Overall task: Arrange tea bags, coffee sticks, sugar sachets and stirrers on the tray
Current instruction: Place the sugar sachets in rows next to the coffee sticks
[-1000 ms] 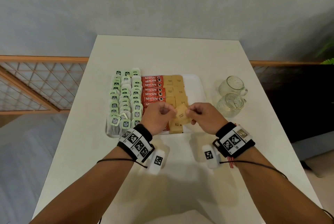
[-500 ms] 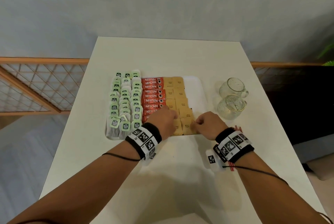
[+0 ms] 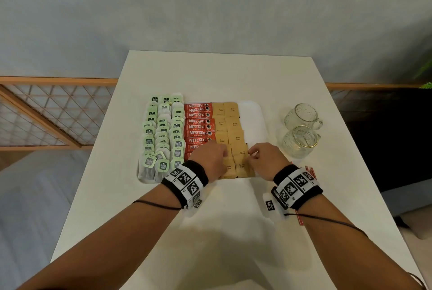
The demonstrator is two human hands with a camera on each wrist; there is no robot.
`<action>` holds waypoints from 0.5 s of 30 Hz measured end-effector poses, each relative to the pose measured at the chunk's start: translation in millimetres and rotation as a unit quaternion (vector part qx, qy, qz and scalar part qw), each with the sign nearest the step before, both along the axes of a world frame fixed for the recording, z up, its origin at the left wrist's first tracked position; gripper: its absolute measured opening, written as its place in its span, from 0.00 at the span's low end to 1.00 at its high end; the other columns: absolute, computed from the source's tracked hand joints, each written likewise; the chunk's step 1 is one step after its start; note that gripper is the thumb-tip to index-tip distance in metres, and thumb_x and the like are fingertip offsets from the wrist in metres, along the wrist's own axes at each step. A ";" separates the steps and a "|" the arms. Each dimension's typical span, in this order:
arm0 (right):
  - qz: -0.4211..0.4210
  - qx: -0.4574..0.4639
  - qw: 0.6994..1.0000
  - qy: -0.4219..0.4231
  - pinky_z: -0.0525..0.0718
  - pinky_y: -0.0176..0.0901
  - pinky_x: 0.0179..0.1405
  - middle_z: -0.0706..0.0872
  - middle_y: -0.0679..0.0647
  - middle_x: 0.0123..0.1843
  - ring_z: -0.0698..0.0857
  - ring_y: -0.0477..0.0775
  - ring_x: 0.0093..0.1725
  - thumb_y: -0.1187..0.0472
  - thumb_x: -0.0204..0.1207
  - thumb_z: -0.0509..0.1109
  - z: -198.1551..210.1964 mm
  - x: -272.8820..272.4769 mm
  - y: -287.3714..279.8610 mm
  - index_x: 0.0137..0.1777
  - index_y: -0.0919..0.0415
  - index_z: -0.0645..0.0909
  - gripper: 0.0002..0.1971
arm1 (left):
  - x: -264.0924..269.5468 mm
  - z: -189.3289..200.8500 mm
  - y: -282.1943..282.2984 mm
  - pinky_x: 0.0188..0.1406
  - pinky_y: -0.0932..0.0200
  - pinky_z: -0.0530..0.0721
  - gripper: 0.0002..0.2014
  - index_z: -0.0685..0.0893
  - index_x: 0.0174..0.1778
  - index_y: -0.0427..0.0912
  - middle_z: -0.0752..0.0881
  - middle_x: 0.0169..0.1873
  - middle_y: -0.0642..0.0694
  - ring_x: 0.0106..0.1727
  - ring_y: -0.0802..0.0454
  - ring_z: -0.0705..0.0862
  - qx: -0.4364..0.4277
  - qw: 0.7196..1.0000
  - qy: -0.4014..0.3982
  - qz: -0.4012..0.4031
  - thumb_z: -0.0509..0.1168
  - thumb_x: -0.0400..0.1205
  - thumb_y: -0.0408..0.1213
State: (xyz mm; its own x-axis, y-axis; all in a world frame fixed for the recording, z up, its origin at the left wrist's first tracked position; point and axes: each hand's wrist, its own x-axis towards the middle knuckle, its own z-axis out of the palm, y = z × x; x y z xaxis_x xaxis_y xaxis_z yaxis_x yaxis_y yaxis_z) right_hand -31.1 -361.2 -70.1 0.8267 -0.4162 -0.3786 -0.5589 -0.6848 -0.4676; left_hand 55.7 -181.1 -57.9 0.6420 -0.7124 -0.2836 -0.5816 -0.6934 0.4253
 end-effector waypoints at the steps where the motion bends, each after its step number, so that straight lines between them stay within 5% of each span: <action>1: -0.001 -0.003 1.000 0.000 0.86 0.46 0.51 0.89 0.48 0.49 0.87 0.50 0.48 0.50 0.81 0.69 -0.2 0.0 1.1 0.57 0.52 0.86 0.10 | 0.2 -0.5 0.0 0.55 0.54 0.81 0.16 0.82 0.63 0.47 0.80 0.56 0.46 0.54 0.47 0.81 -0.001 1.000 -0.002 0.000 0.71 0.79 0.43; 8: 0.004 -0.026 1.000 0.007 0.87 0.53 0.59 0.88 0.49 0.55 0.87 0.54 0.53 0.52 0.83 0.66 4.2 -5.3 8.9 0.65 0.52 0.81 0.13 | -0.1 -3.0 0.0 0.54 0.56 0.81 0.16 0.82 0.63 0.49 0.80 0.56 0.48 0.53 0.48 0.81 -0.001 1.000 -0.004 0.007 0.71 0.79 0.43; 15: 0.015 -0.050 0.998 0.031 0.86 0.51 0.59 0.88 0.50 0.59 0.86 0.53 0.55 0.43 0.82 0.67 25.3 -25.2 3.6 0.69 0.52 0.79 0.20 | -2.6 1.7 2.0 0.51 0.56 0.78 0.16 0.82 0.62 0.48 0.79 0.53 0.48 0.52 0.49 0.80 -0.024 1.000 -0.001 0.003 0.68 0.80 0.47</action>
